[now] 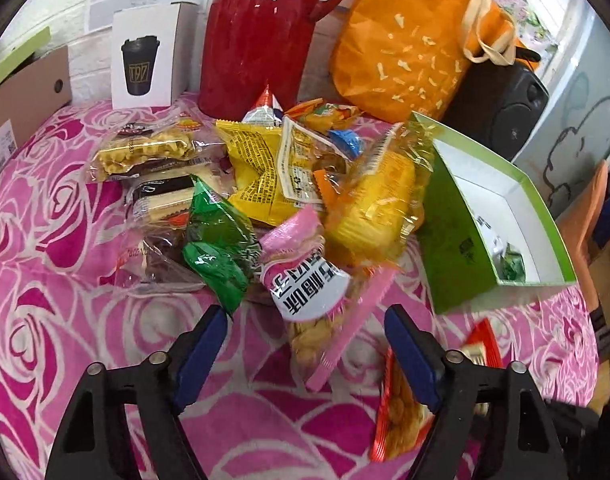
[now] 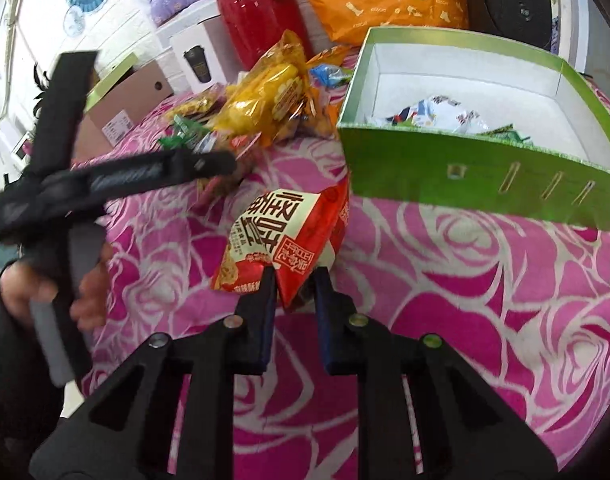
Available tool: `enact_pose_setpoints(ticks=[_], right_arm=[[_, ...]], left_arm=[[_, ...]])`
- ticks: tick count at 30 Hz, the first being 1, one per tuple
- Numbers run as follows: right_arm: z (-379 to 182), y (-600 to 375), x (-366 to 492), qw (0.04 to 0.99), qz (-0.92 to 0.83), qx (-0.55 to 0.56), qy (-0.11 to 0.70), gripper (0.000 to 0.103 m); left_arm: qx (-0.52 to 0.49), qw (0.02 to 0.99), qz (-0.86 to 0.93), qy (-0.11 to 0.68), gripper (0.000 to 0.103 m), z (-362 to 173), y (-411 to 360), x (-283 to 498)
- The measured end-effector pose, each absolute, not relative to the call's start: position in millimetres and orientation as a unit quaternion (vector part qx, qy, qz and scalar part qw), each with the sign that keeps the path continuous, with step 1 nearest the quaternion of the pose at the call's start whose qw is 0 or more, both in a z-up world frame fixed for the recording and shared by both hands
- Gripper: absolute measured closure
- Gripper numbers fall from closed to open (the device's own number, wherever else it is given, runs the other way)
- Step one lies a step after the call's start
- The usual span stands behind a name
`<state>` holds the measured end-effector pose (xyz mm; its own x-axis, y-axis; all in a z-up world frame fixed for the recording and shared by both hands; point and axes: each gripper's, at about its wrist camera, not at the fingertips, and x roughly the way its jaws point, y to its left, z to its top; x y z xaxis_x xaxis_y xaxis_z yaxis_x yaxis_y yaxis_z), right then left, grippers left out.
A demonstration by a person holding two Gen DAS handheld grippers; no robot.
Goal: Organize snacks
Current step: 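Grasp the red-and-white bag with the right tool while the left tool reaches the pink peanut bag, then grasp the pink peanut bag with the left tool while the right tool lifts its bag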
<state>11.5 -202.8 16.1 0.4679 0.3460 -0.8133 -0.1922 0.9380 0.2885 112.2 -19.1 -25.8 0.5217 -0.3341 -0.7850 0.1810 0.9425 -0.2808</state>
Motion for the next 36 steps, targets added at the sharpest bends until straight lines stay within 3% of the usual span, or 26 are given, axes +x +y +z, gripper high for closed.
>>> enact_pose_setpoints(ticks=[2, 3, 7, 8, 11, 12, 15, 16, 32, 35, 36], right_arm=[[15.4, -200.8, 9.2, 0.846, 0.175, 0.077, 0.498, 0.08], [16.0, -199.4, 8.9, 0.846, 0.179, 0.07, 0.497, 0.078], [18.4, -195.5, 9.0, 0.85, 0.186, 0.056, 0.491, 0.043], [19.2, -194.8, 8.9, 0.852, 0.184, 0.049, 0.488, 0.039], [18.6, -195.8, 11.1, 0.852, 0.189, 0.046, 0.486, 0.039], [17.4, -196.5, 12.5, 0.852, 0.189, 0.049, 0.486, 0.039], [11.9, -198.2, 20.3, 0.85, 0.182, 0.058, 0.491, 0.039], [9.9, -198.7, 22.4, 0.849, 0.181, 0.063, 0.493, 0.039], [-3.8, -196.6, 31.4, 0.839, 0.18, 0.077, 0.508, 0.038], [-5.6, -196.1, 34.7, 0.837, 0.179, 0.079, 0.511, 0.04], [-4.9, -194.5, 35.0, 0.838, 0.18, 0.075, 0.51, 0.043]], left_arm=[[-0.103, 0.857, -0.18, 0.472, 0.049, -30.5, -16.6, 115.5], [-0.112, 0.851, -0.192, 0.475, 0.065, -32.4, -16.1, 115.1], [-0.08, 0.848, -0.205, 0.482, 0.074, -33.1, -14.6, 98.1], [-0.079, 0.845, -0.211, 0.485, 0.074, -31.8, -11.5, 92.3], [-0.085, 0.842, -0.212, 0.488, 0.073, -27.3, 5.7, 72.8], [-0.092, 0.842, -0.211, 0.488, 0.066, -25.5, 10.3, 69.5], [-0.122, 0.845, -0.194, 0.483, 0.032, -20.8, 20.9, 62.9], [-0.132, 0.848, -0.186, 0.478, 0.026, -19.2, 23.2, 63.5], [-0.187, 0.833, -0.161, 0.495, 0.026, -37.0, 19.8, 92.1], [-0.19, 0.831, -0.179, 0.492, 0.045, -36.6, 19.7, 91.8], [-0.187, 0.832, -0.18, 0.49, 0.046, -35.9, 19.1, 91.4]])
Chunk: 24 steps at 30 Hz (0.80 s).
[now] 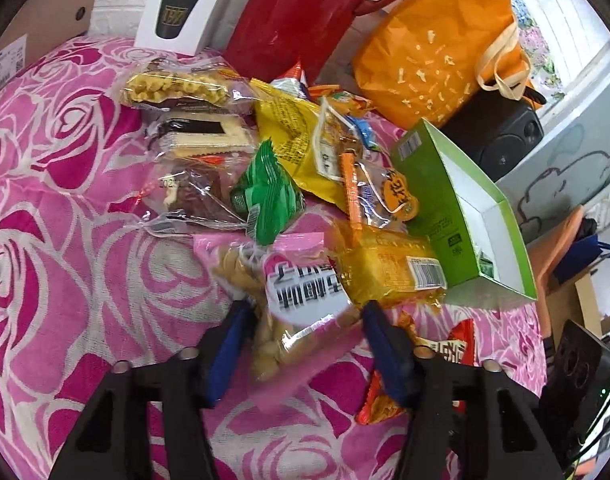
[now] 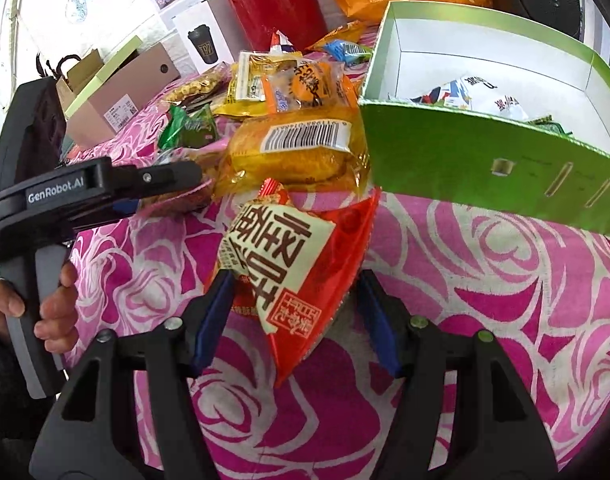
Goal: Organize snacks
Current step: 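Grasp the pink peanut bag with the left tool while the right tool lifts its bag, then lower both bags into the green box and open both tools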
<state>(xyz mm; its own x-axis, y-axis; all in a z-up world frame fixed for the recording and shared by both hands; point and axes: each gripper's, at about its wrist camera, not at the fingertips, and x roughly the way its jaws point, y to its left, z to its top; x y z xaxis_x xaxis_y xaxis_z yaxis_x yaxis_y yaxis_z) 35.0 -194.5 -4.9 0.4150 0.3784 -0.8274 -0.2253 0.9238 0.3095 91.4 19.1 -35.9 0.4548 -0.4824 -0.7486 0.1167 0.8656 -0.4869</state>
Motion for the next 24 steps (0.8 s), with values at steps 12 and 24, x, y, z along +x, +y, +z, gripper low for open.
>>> enact_pose_setpoints(ticks=[12, 24], right_arm=[[15.0, -193.4, 24.6, 0.85, 0.188, 0.058, 0.488, 0.059], [84.0, -243.2, 18.2, 0.903, 0.135, 0.07, 0.401, 0.059]], left_arm=[[-0.147, 0.843, -0.188, 0.483, 0.054, -12.1, 12.5, 72.7], [-0.111, 0.874, -0.242, 0.407, 0.054, 68.2, -10.6, 72.5]])
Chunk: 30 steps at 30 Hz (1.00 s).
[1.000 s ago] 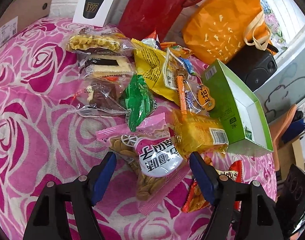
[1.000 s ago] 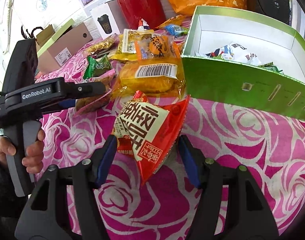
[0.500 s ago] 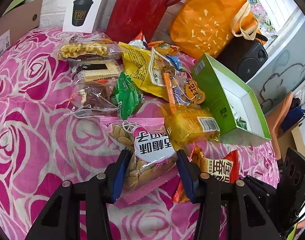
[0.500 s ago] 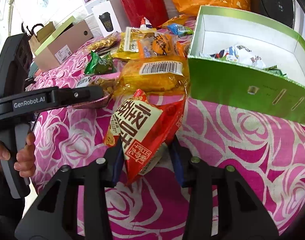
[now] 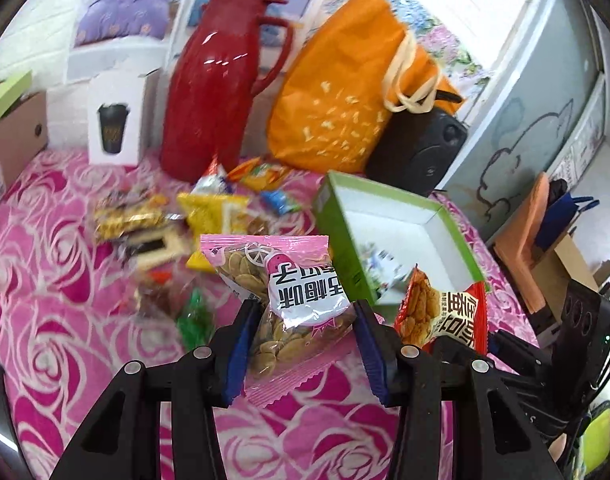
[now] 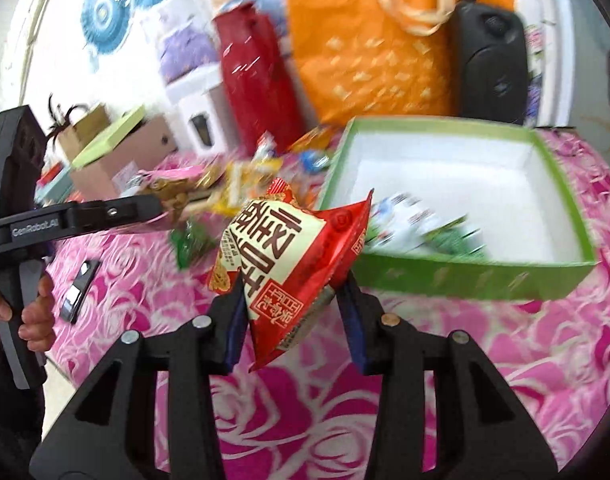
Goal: Organize snacks
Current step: 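Lower both bags into the green box and open both tools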
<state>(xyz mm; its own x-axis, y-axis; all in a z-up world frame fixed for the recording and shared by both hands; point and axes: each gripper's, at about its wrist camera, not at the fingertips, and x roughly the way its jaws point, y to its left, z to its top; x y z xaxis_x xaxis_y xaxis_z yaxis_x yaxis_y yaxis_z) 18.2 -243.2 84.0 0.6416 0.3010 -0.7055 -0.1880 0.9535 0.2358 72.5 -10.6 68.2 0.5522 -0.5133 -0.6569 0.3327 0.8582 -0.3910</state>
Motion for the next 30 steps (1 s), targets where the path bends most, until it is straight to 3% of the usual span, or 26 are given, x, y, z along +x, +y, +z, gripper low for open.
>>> enact_pose_setpoints(ticks=[11, 24, 25, 26, 27, 28, 30], right_arm=[[90.0, -344.0, 40.7, 0.919, -0.021, 0.108, 0.378, 0.059], [46.0, -386.6, 94.4, 0.9, -0.042, 0.13, 0.413, 0.056], [43.2, -384.9, 98.7, 0.899, -0.035, 0.123, 0.418, 0.048], [41.4, -382.6, 99.6, 0.899, -0.033, 0.118, 0.421, 0.029], [40.8, -379.7, 100.3, 0.9, -0.029, 0.109, 0.422, 0.018], [42.1, -376.3, 99.4, 0.905, -0.025, 0.097, 0.414, 0.002], [44.4, -371.9, 96.6, 0.913, -0.023, 0.08, 0.4, 0.001]], left_arm=[[-0.069, 0.861, -0.307, 0.4, 0.054, 88.2, -99.8, 124.3], [-0.028, 0.847, -0.311, 0.431, 0.051, 48.4, -178.3, 182.0], [-0.028, 0.85, -0.308, 0.427, 0.035, 47.0, -179.0, 183.7], [-0.029, 0.852, -0.301, 0.427, 0.023, 45.8, -178.7, 184.8], [-0.032, 0.857, -0.293, 0.422, 0.011, 45.9, -176.6, 184.1], [-0.031, 0.865, -0.284, 0.412, 0.01, 46.9, -173.8, 182.3], [-0.02, 0.869, -0.276, 0.409, 0.01, 47.5, -172.2, 182.0]])
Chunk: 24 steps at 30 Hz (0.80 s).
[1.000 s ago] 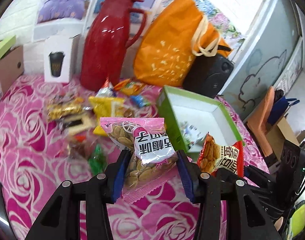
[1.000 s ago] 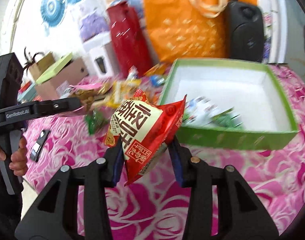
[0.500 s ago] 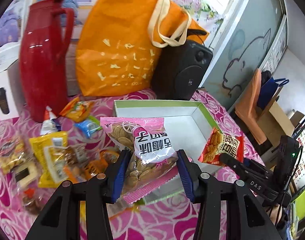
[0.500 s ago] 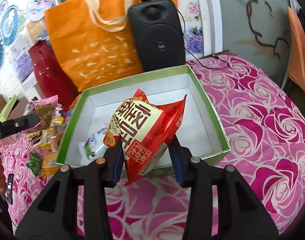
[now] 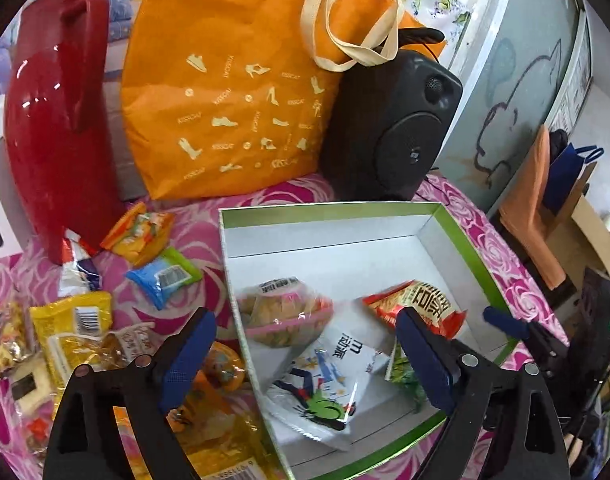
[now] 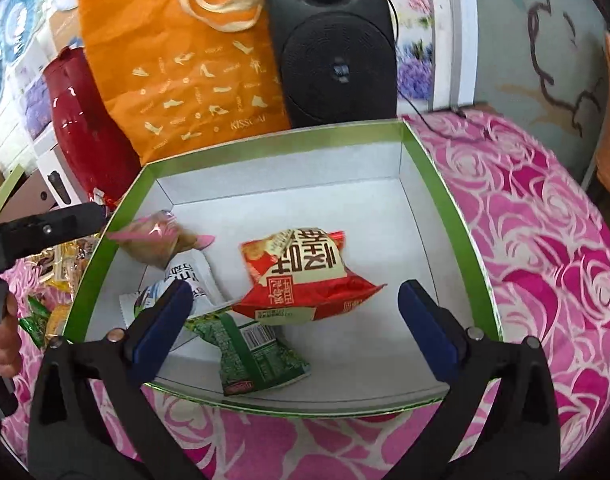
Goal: Organize snacks
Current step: 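Lower both bags into the green box and open both tools, then grasp the green candy packet with the right tool while the left tool reaches the clear pastry bag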
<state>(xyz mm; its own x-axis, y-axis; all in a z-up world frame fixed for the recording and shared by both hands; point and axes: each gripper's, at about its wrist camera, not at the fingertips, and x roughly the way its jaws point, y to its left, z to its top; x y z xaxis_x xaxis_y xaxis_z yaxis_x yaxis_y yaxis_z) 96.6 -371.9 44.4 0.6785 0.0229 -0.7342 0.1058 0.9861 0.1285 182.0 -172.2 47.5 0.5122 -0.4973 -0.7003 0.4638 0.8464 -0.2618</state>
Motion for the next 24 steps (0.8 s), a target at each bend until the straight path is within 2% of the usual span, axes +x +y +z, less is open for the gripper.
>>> enact_pose_setpoints(ticks=[11, 17, 24], right_arm=[[66.7, -342.0, 83.0, 0.914, 0.006, 0.076, 0.399, 0.001], [83.8, -296.9, 64.4, 0.918, 0.065, 0.061, 0.387, 0.001], [67.8, -230.8, 49.1, 0.893, 0.149, 0.045, 0.422, 0.001]], left_arm=[[-0.037, 0.873, -0.244, 0.42, 0.01, 59.4, -133.7, 157.9], [-0.06, 0.885, -0.179, 0.426, 0.01, 58.0, -69.7, 123.5], [-0.091, 0.879, -0.101, 0.457, 0.01, 22.0, 17.3, 92.9]])
